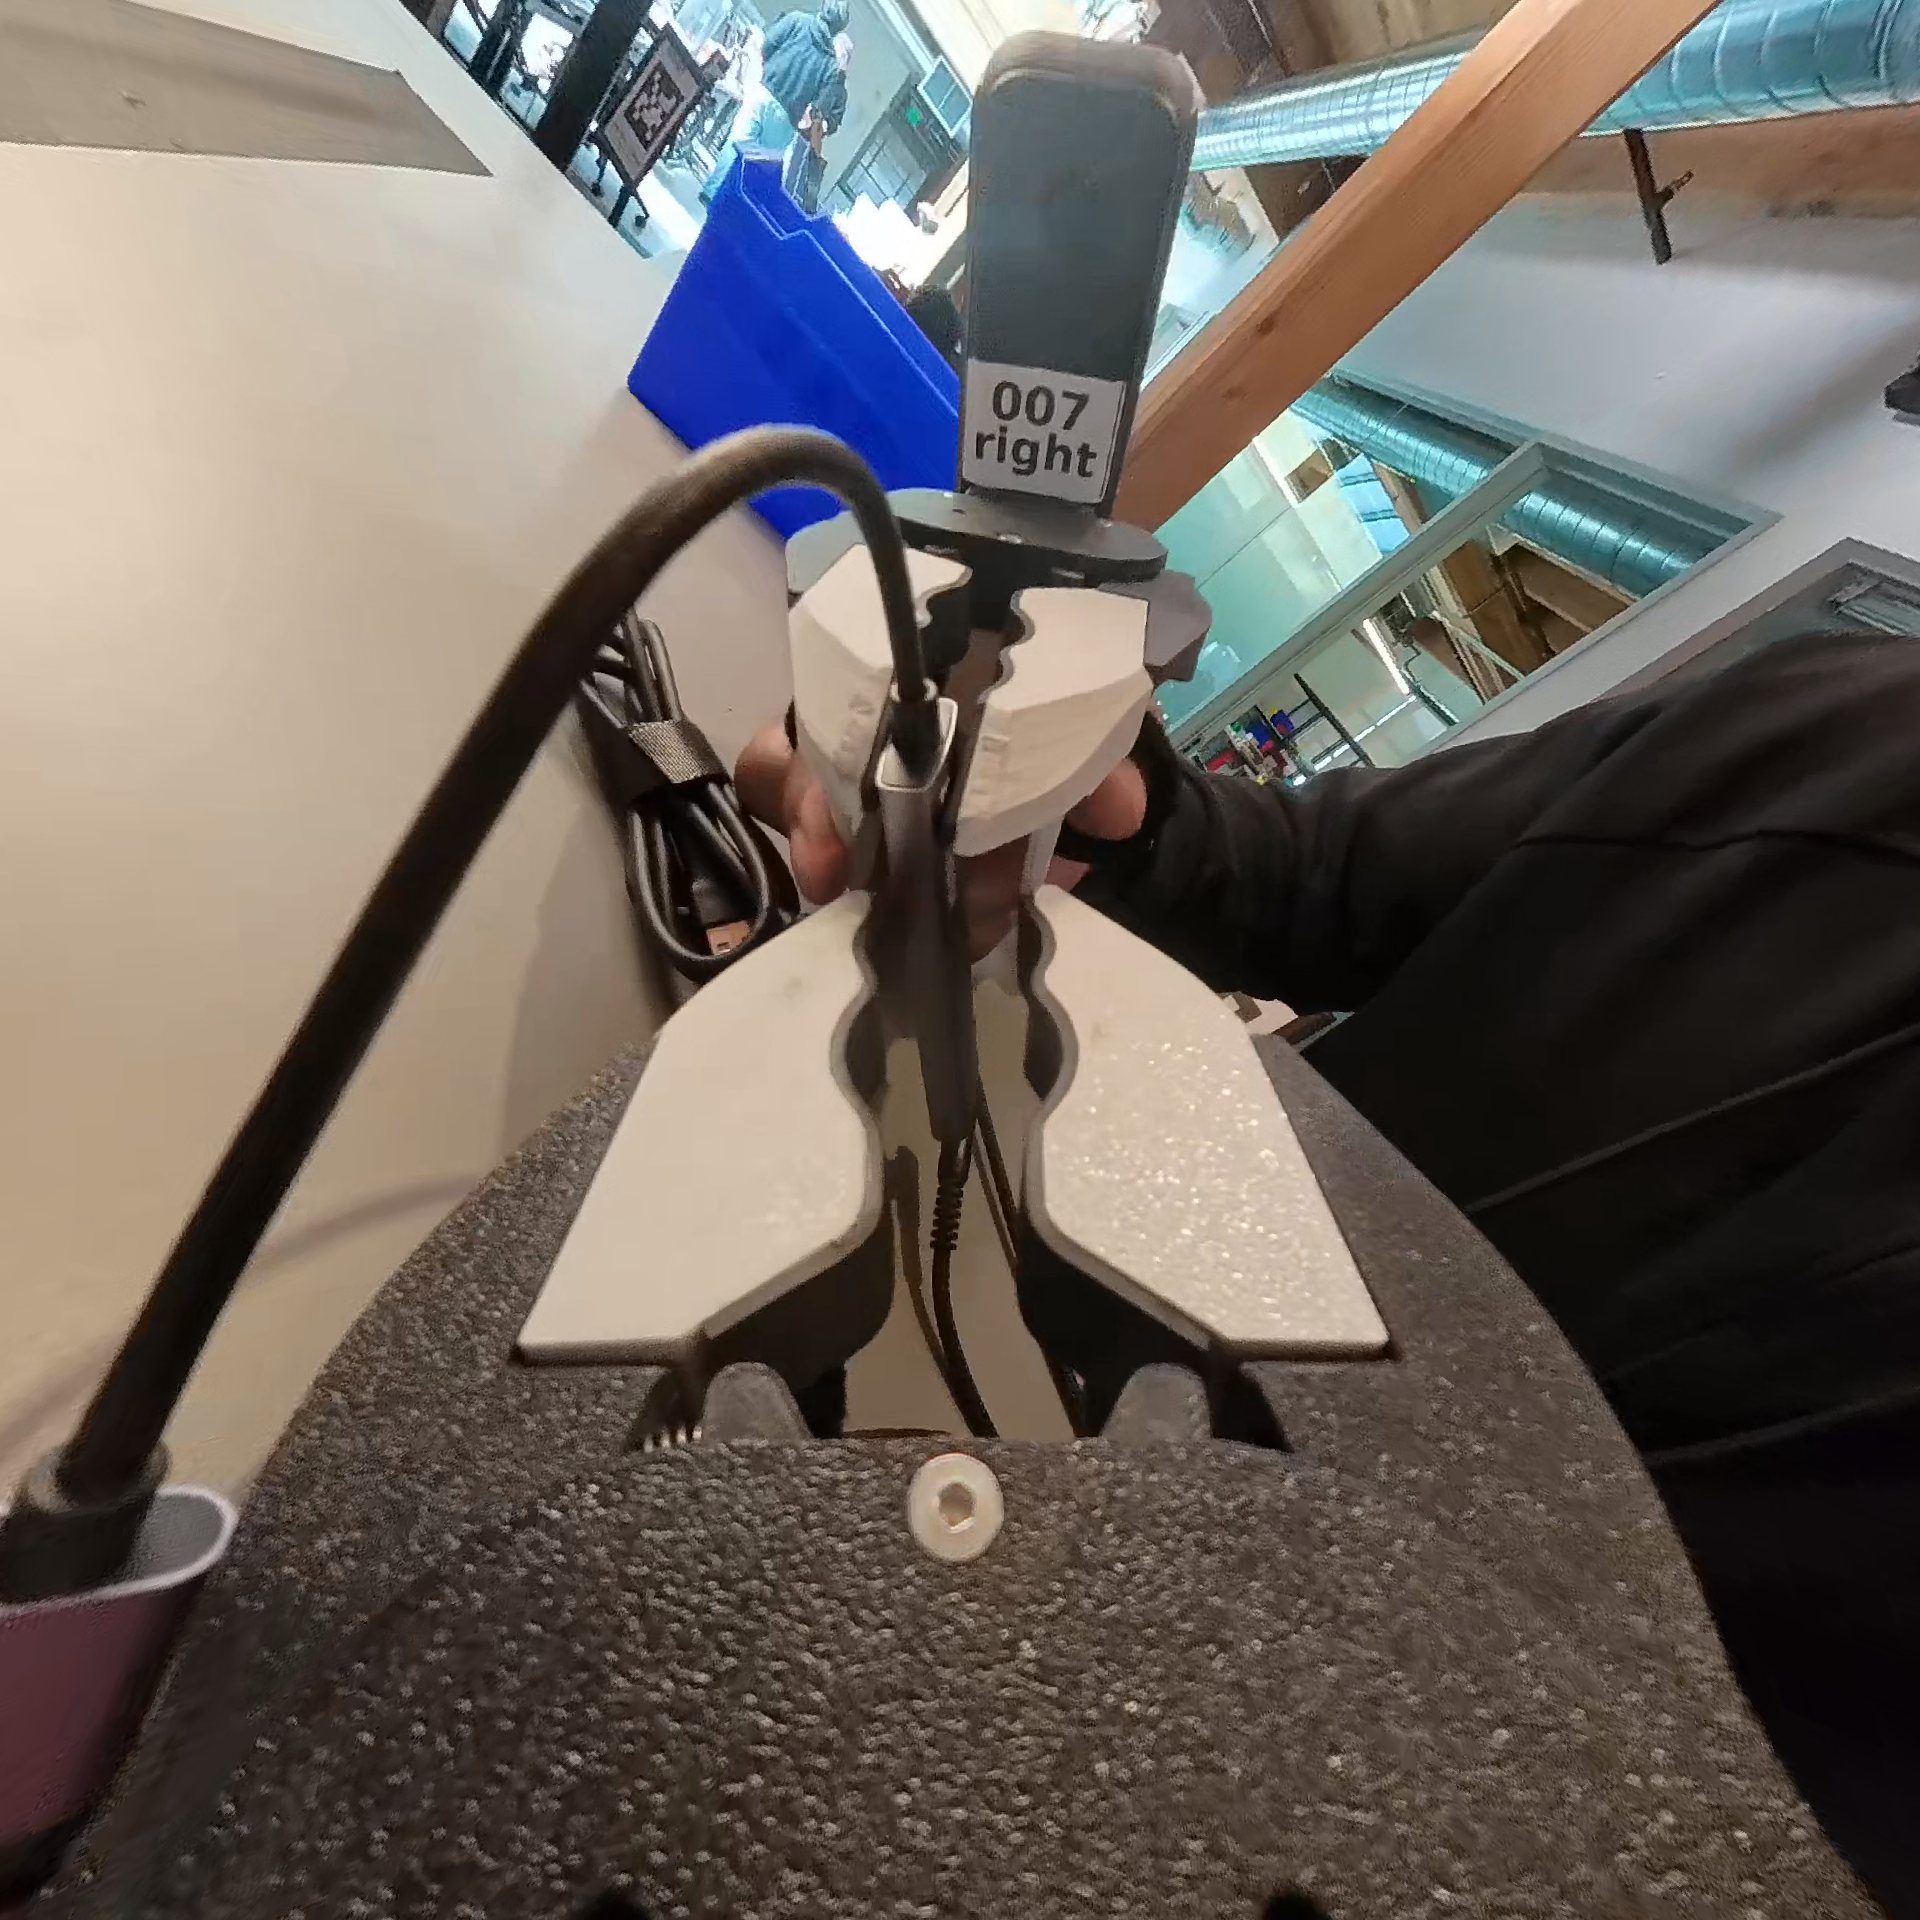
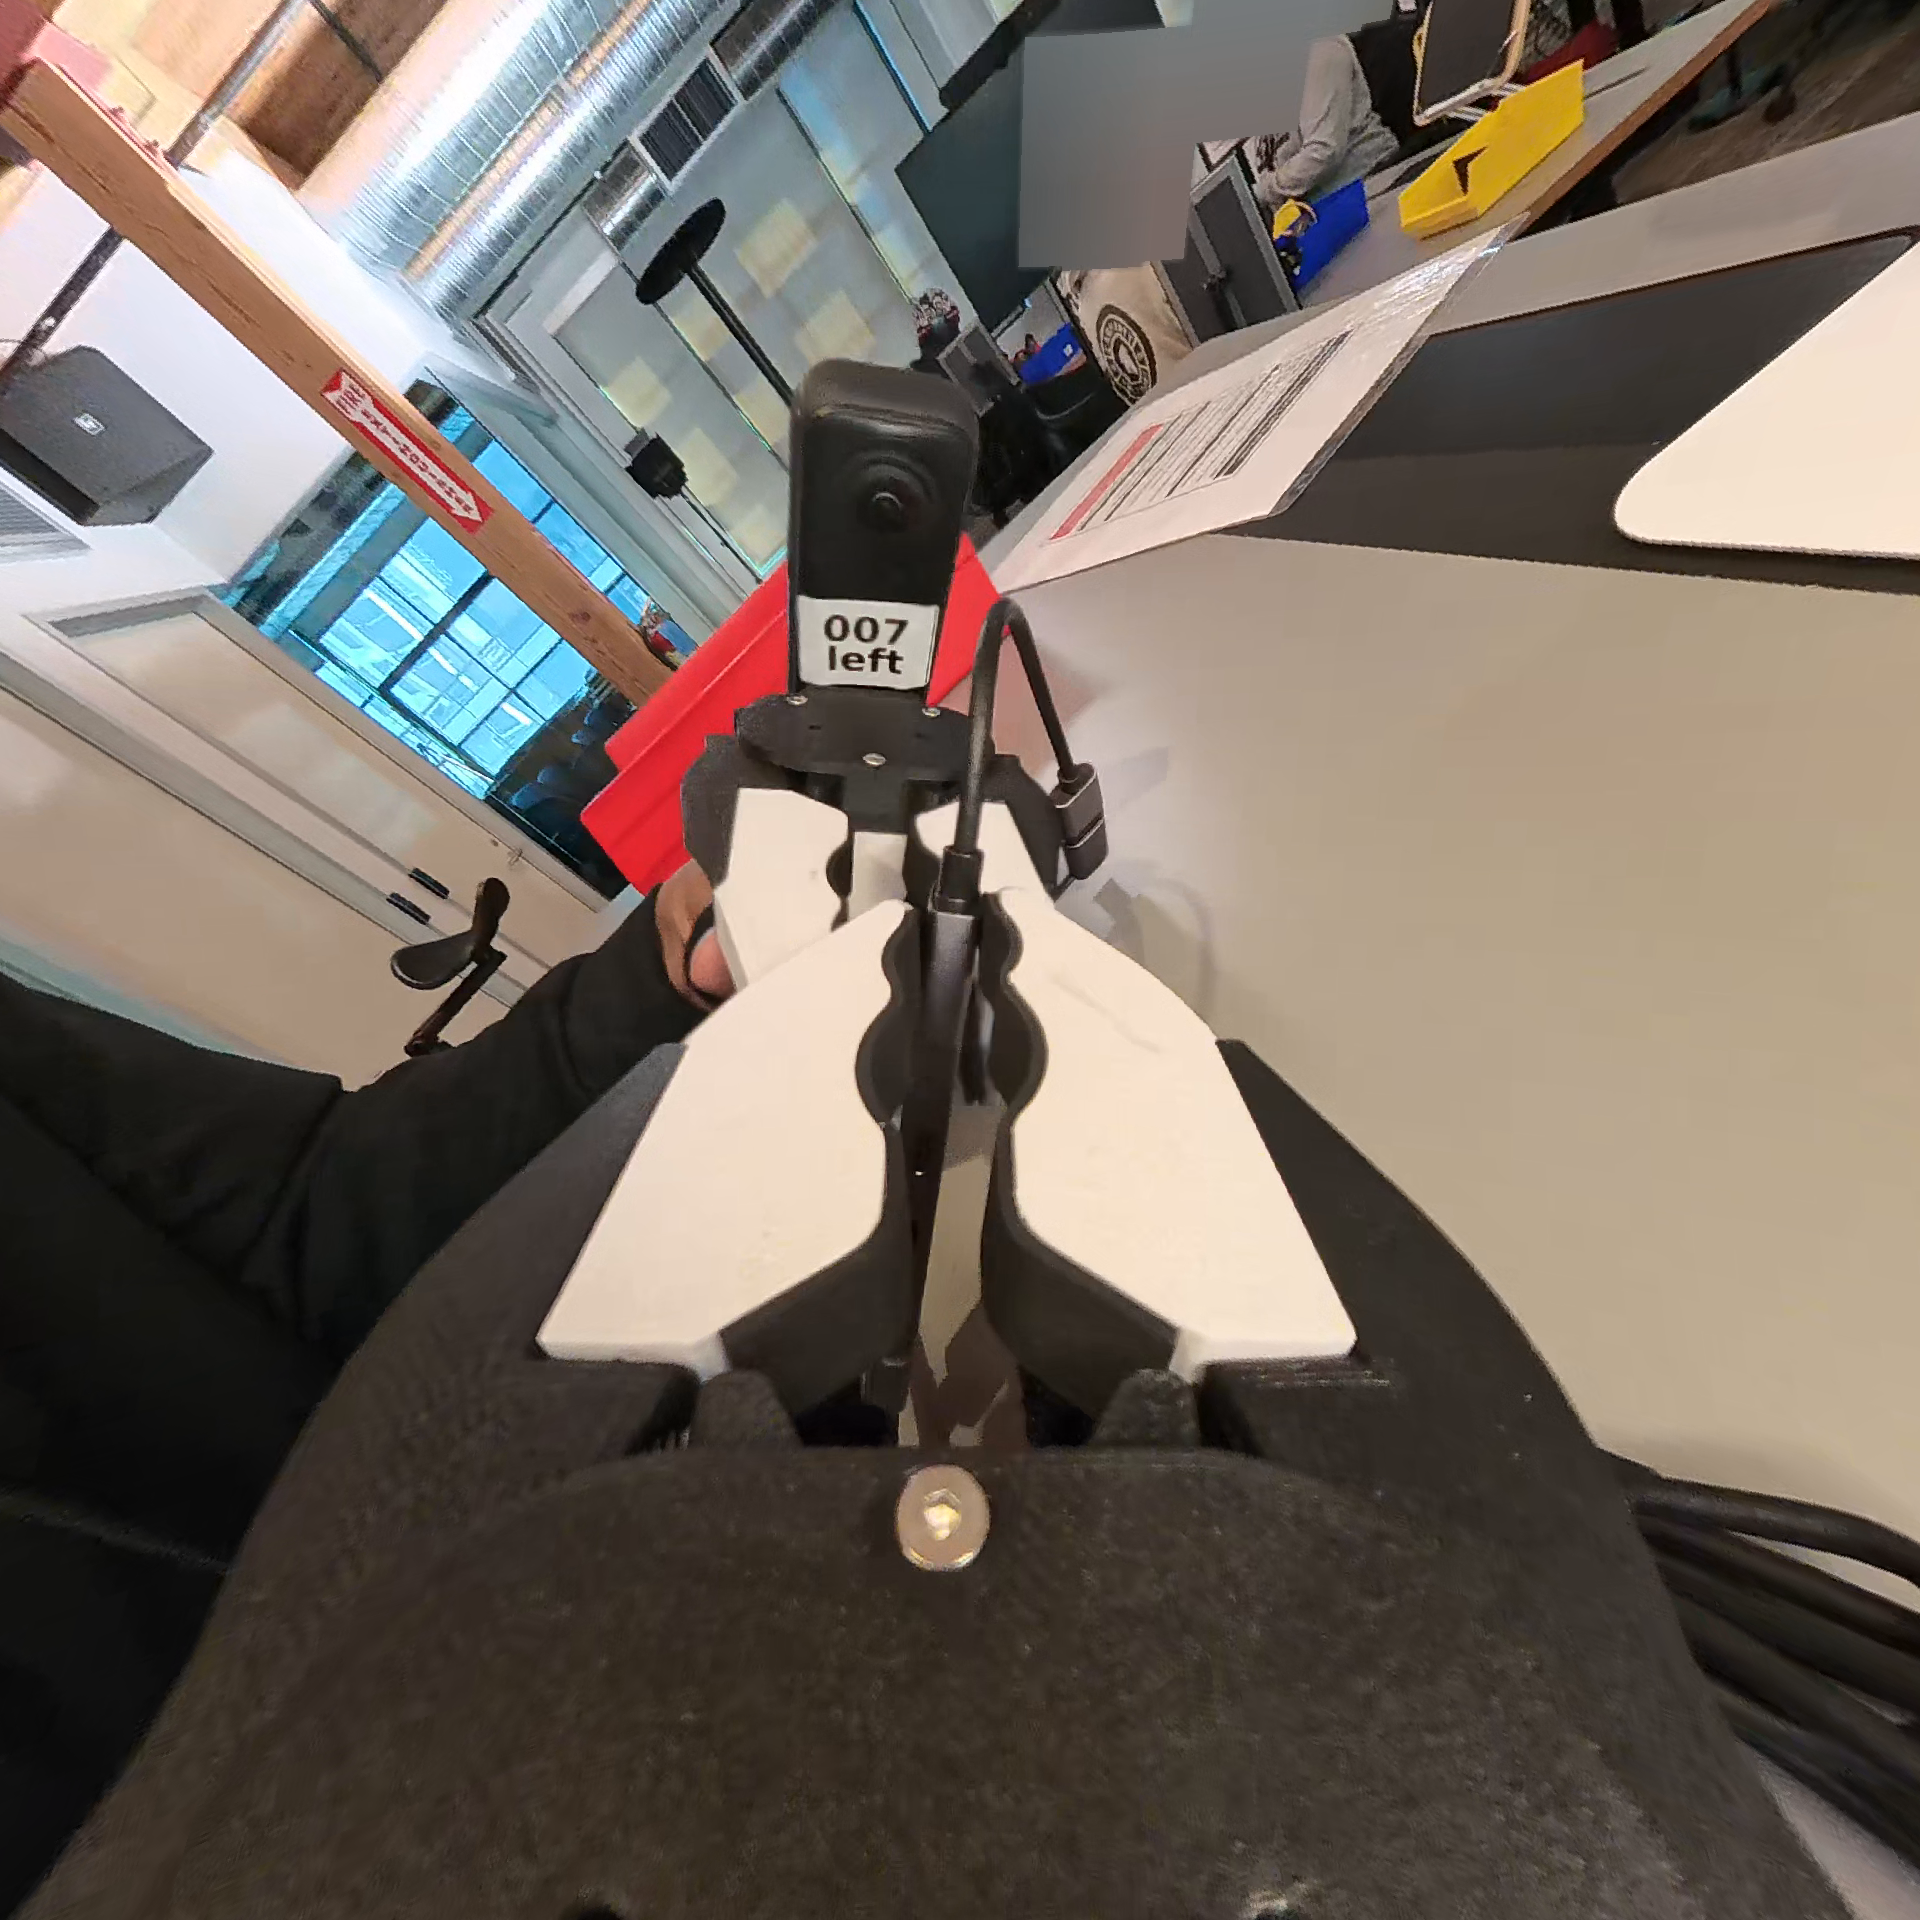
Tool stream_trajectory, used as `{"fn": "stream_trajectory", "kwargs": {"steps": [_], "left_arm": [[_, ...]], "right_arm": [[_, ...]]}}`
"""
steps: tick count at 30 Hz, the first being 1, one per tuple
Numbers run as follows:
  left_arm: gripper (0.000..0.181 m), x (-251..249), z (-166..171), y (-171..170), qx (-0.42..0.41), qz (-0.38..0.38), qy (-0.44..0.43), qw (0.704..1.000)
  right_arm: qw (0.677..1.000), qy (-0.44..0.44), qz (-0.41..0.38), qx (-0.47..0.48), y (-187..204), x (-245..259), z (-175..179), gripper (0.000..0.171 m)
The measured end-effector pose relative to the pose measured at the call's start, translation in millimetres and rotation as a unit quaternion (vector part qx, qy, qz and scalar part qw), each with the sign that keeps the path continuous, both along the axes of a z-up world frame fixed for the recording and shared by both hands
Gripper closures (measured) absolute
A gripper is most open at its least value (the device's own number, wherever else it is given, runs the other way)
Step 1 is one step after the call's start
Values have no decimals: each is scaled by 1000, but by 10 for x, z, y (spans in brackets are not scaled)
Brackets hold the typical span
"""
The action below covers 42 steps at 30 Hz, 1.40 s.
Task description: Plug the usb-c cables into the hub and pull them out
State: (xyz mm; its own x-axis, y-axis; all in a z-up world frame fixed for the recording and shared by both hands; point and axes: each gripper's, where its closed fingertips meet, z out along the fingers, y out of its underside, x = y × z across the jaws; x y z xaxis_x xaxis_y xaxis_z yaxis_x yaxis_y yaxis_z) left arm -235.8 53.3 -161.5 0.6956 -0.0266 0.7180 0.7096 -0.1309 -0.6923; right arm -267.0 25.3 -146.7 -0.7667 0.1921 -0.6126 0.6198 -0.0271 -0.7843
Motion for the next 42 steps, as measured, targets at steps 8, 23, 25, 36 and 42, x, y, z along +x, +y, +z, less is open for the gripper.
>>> {"fn": "stream_trajectory", "kwargs": {"steps": [8, 23, 25, 36, 42], "left_arm": [[171, 9, -12, 7, -5, -1, 5, 1000], [172, -26, -257, -149, -69, 1, -92, 993], [172, 12, -291, -135, -81, -7, -83, 993], [171, 134, -255, -145, -93, -41, 17, 995], [171, 152, -246, -94, -93, -50, 31, 994]], "right_arm": [[1000, -3, 5, -20, -12, 16, 48, 161], [875, 314, 170, 327, 461, 160, -600, 126], [851, 339, 164, 366, 459, 111, -726, 135], [864, 261, 174, 394, 509, 183, -681, 149], [865, 129, 211, 436, 666, 435, -640, 151]]}}
